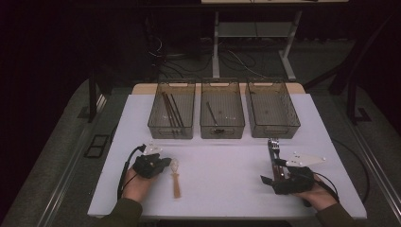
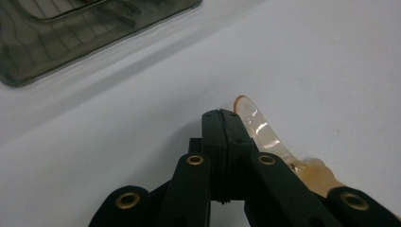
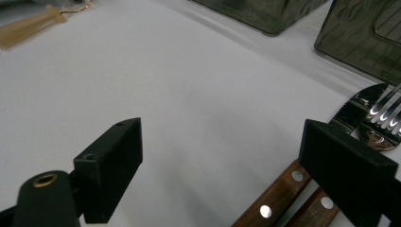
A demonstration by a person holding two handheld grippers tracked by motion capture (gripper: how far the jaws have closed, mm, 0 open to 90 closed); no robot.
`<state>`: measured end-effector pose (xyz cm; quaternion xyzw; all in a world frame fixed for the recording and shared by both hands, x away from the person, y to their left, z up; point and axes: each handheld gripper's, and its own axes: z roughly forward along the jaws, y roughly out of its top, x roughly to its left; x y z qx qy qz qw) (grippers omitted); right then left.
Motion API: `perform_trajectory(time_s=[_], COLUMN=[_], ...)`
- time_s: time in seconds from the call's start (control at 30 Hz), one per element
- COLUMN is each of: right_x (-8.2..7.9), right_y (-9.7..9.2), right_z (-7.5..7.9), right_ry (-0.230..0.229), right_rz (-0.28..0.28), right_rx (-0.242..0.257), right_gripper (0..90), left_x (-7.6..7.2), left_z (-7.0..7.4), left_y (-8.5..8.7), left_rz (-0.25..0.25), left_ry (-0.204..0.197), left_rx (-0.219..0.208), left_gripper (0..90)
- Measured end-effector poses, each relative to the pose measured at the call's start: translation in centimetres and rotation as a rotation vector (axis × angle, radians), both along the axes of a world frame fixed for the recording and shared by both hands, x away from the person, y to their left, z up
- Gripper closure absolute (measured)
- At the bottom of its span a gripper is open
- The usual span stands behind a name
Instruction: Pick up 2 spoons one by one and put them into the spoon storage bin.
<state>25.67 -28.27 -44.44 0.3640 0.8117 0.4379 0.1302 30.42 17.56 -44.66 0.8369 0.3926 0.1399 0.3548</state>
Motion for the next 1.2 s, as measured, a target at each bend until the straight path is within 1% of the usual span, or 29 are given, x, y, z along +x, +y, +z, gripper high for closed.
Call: perform_trajectory(time_s=[0.03,0.23,0.3,0.43,0.5,0.57,0.67,0.83,0.93,0.97,1.0,1.1,1.13,1.2], right_x=[0.0,0.0,0.0,0.0,0.0,0.0,0.0,0.0,0.0,0.0,0.0,0.0,0.0,0.0], right_y=[0.0,-0.1,-0.1,-0.1,-0.1,-0.1,-0.1,-0.1,-0.1,-0.1,-0.1,-0.1,-0.1,-0.1], right_z=[0.0,0.0,0.0,0.0,0.0,0.0,0.0,0.1,0.1,0.1,0.1,0.0,0.0,0.0], right_ry=[-0.003,-0.005,-0.004,-0.004,-0.004,-0.004,-0.004,-0.003,-0.003,-0.004,-0.004,-0.005,-0.006,-0.006], right_rz=[0.0,0.002,0.002,0.002,0.002,0.001,0.002,0.0,0.0,0.0,0.002,0.001,0.001,0.003], right_rx=[-0.003,-0.001,-0.001,0.0,0.0,0.0,-0.001,0.0,-0.001,-0.002,-0.003,-0.007,-0.007,-0.01], right_gripper=[14.2,14.2,14.2,14.2,14.2,14.2,14.2,14.2,14.2,14.2,14.2,14.2,14.2,14.2], left_x=[0.1,0.5,0.7,0.8,0.7,0.7,0.6,0.1,-0.4,-0.5,-0.5,-0.2,-0.1,0.3], left_z=[0.0,0.1,0.1,0.2,0.3,0.3,0.3,0.7,0.8,0.9,0.8,0.5,0.5,0.2], left_y=[-0.1,-1.1,-1.1,-0.9,-0.6,-0.3,0.1,0.7,0.9,1.0,1.0,0.9,0.8,0.5], left_rz=[-0.005,-0.006,-0.009,0.005,0.026,0.037,0.051,0.065,0.07,0.067,0.064,0.054,0.054,0.037], left_ry=[0.004,0.002,0.004,0.009,0.01,0.015,0.027,0.017,0.01,0.012,0.018,0.033,0.038,0.053], left_rx=[0.01,0.012,0.006,0.018,0.001,-0.011,-0.014,-0.048,-0.062,-0.075,-0.081,-0.097,-0.101,-0.109], left_gripper=[89.2,89.2,89.2,89.2,89.2,89.2,89.2,88.8,84.5,82.3,79.4,71.6,69.6,67.1])
